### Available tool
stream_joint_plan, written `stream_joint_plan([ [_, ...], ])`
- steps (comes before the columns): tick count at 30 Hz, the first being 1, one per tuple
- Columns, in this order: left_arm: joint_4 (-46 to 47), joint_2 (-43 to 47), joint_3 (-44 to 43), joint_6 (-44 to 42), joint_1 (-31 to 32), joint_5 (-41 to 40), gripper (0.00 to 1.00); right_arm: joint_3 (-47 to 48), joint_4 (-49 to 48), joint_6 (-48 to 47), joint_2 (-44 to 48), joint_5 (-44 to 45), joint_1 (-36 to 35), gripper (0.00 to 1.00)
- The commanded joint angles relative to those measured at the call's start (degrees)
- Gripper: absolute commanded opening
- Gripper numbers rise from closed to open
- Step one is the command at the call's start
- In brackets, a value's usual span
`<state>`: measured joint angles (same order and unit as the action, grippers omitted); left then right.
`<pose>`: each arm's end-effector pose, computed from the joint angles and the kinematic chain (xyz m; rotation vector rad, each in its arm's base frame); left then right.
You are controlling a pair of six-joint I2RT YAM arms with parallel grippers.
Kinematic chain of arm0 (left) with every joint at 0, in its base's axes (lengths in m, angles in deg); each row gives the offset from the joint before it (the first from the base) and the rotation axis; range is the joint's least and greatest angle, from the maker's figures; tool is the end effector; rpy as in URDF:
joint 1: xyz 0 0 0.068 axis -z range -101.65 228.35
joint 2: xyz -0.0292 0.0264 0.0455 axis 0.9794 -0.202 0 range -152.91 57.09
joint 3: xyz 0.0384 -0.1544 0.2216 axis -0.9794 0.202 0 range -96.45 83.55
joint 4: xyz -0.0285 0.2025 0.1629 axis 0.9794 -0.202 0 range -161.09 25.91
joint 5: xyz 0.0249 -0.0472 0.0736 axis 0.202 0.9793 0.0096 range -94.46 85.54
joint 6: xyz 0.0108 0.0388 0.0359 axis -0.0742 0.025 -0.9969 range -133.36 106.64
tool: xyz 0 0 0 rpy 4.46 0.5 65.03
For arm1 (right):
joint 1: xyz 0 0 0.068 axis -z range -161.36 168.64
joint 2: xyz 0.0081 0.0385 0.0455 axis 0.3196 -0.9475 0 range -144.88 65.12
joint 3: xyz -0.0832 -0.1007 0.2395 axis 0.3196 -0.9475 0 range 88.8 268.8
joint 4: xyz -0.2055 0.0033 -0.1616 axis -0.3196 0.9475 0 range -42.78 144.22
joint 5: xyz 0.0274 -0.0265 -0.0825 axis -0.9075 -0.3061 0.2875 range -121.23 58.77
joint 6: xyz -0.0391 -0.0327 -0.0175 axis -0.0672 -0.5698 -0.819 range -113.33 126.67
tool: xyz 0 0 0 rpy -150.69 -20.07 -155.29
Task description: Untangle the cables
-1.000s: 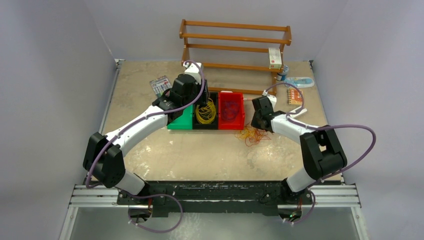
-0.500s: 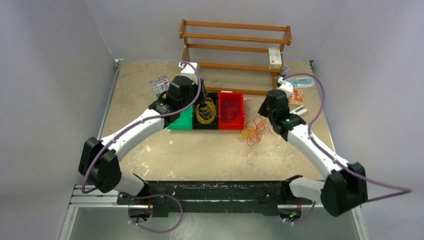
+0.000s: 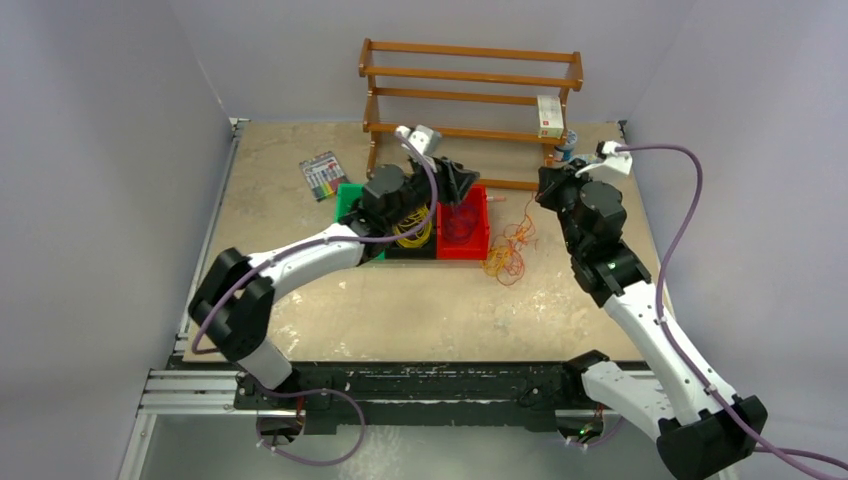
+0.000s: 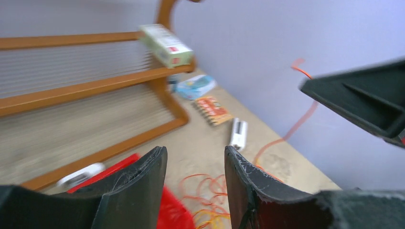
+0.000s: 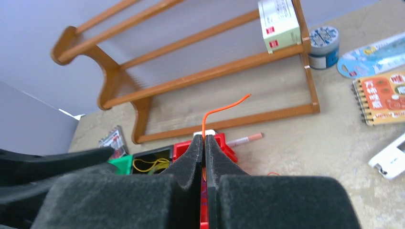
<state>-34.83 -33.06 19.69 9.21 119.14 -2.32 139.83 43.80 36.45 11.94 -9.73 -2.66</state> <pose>0.2840 -0.2468 0.3284 0.2825 1.5644 -0.9042 0.2059 0.0663 0.3780 0.4109 1.5101 0.4140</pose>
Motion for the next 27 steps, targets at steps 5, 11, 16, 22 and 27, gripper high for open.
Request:
stream_joint_plan([
  [5,27.0,-11.2,-4.9,2.4,5.8,14.1,0.47,3.5,-8.1,-2.3,2.1,-2.1,0.3,0.00],
  [11,26.8,-14.6,-7.2,-0.2,9.2,14.8,0.46,4.0,-7.5,-1.8,2.0,-5.2,0.3,0.00],
  [16,29.1,-16.5,-8.3,0.1,9.7,14.7,0.46,5.8,-7.0,-1.2,1.9,-8.1,0.3,0.00],
  [22,28.3,-20.4,-12.4,-1.4,10.5,16.6,0.46,7.3,-6.3,-1.1,1.2,-11.3,0.3,0.00],
  [27,27.4,-22.1,-12.9,-2.7,11.7,16.8,0.46,8.5,-6.1,-1.0,1.5,-12.6,0.3,0.00],
])
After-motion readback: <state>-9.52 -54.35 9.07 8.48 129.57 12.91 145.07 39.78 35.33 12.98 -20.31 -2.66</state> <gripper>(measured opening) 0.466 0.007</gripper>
